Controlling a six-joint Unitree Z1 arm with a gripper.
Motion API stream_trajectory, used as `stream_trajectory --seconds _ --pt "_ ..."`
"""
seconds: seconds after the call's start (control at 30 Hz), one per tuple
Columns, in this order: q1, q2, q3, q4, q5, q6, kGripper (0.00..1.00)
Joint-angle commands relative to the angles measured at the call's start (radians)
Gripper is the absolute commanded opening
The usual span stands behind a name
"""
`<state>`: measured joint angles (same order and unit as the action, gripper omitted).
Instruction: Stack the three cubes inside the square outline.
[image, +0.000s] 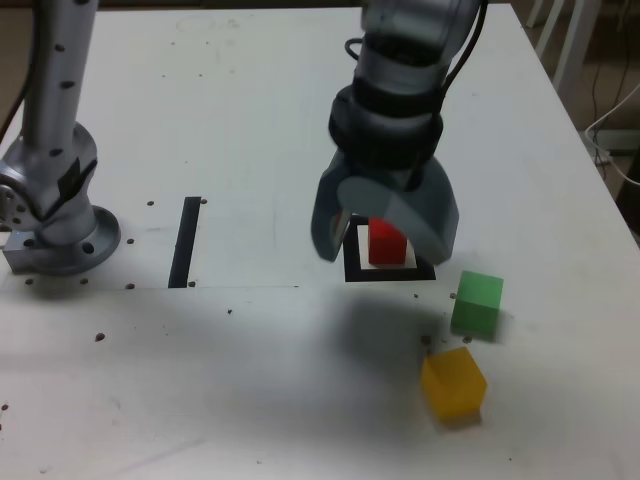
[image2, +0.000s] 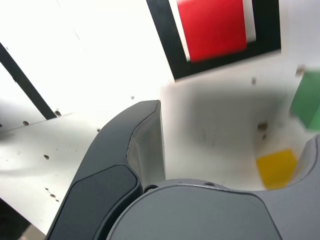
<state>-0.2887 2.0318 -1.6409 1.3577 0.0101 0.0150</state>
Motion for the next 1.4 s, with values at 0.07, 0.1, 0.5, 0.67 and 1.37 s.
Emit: stream_trajectory --seconds 0.07,0.1,0.5,0.67,1.37 --pt "-0.064 -0.026 -0.004 0.012 0.009 -0.003 0.99" --pt "-0.078 -0.030 -0.005 0.016 0.013 -0.003 0.99" --pt "-0.254 -0.002 -0.120 0.092 0.021 -0.024 0.99" --pt "-0.303 0.031 -0.193 0.138 0.037 0.007 0.99" --pt "-0.338 0.115 -0.279 0.127 0.123 0.320 0.99"
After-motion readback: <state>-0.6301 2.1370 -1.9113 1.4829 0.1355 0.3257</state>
